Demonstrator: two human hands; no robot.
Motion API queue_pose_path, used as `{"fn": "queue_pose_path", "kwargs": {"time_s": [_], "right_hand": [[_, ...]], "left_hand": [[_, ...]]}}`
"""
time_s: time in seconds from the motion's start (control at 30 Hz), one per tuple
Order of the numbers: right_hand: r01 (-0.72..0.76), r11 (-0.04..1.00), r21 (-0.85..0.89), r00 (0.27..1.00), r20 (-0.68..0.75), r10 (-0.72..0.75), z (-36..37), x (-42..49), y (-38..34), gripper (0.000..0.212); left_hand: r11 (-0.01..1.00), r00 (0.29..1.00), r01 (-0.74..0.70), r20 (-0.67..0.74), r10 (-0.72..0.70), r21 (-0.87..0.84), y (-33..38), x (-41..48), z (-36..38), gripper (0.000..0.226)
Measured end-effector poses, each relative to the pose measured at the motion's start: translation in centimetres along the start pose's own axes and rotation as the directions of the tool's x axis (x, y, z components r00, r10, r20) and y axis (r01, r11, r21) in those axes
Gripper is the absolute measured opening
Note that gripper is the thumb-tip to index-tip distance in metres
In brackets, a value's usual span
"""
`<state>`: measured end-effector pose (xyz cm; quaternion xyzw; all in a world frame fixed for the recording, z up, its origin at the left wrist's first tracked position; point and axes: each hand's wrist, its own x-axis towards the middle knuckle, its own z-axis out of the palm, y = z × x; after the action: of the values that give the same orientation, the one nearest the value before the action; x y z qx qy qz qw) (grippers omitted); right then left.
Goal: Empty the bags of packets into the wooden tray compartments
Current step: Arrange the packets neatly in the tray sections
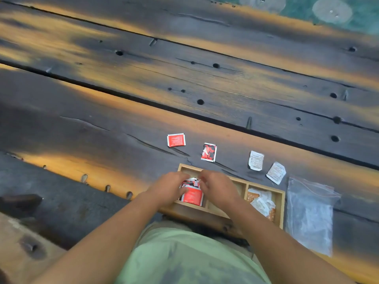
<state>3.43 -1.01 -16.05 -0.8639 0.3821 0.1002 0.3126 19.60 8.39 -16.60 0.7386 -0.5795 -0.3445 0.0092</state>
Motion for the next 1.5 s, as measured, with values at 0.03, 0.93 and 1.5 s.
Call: {"fn": "queue_pose_path", "kwargs": {"time_s": [0.03,0.93,1.5], "right_hand": [[-0.020,0.999,0.028,1.000,-0.024,0.021,-0.2,0.6,-0.4,0.022],[-0.251,0.967,0.033,0.968,0.015,0.251,0.2,18.8,-5.8,0.037],[-0.255,0.897,0.362,0.951,-0.073,0.300,-0.4,14.9,-5.0,0.013]], "left_hand": [[0.999,0.999,-0.039,-0.019,0.039,-0.019,-0.3,0.1,-0.3,0.041],[0.978,0.982,0.157,-0.088,-0.169,-0.135,-10.3,12.2,-6.0,0.052],[0.905,0.994,0.030,-0.087,-0.074,-0.425,-9.5,10.3,-6.7,0.018]]}}
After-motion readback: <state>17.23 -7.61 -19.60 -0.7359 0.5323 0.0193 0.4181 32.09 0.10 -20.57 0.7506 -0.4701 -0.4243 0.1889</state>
